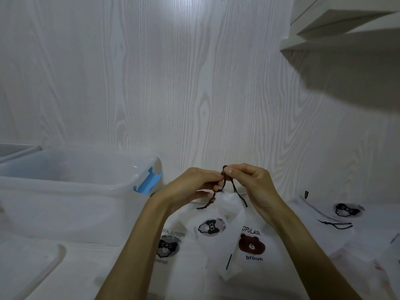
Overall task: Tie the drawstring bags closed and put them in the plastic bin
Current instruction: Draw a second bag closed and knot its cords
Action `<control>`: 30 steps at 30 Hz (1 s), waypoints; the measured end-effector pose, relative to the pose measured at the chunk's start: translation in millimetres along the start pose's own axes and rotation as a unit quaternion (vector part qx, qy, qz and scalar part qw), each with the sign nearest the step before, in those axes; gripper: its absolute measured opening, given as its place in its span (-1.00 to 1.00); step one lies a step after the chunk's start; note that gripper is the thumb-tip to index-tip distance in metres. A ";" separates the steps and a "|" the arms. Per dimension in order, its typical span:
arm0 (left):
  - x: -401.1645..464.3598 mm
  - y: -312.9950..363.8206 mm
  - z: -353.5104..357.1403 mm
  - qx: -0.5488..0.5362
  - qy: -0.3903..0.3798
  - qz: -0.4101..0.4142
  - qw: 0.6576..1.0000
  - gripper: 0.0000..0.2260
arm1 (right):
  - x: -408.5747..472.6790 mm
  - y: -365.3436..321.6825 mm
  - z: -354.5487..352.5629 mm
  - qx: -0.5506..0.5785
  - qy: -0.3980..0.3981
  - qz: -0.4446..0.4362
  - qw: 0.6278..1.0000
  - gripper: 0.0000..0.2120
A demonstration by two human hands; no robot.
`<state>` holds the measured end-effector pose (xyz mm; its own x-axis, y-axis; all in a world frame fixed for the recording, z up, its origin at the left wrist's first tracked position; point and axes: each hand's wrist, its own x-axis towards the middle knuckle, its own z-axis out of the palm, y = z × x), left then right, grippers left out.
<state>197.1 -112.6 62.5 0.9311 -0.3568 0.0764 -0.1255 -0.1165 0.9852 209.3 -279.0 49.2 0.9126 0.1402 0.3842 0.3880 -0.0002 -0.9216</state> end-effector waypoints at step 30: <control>-15.3 -0.9 -10.0 0.146 -0.077 -0.008 0.986 -0.72 | -1.9 -30.2 -25.4 -0.363 -0.222 -0.043 0.904 -0.91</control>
<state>186.4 -97.7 62.0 0.8733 -0.4870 0.0146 -0.2257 -0.3778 0.8979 199.2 -304.4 77.7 0.7962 0.5536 0.2442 0.5839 -0.5973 -0.5497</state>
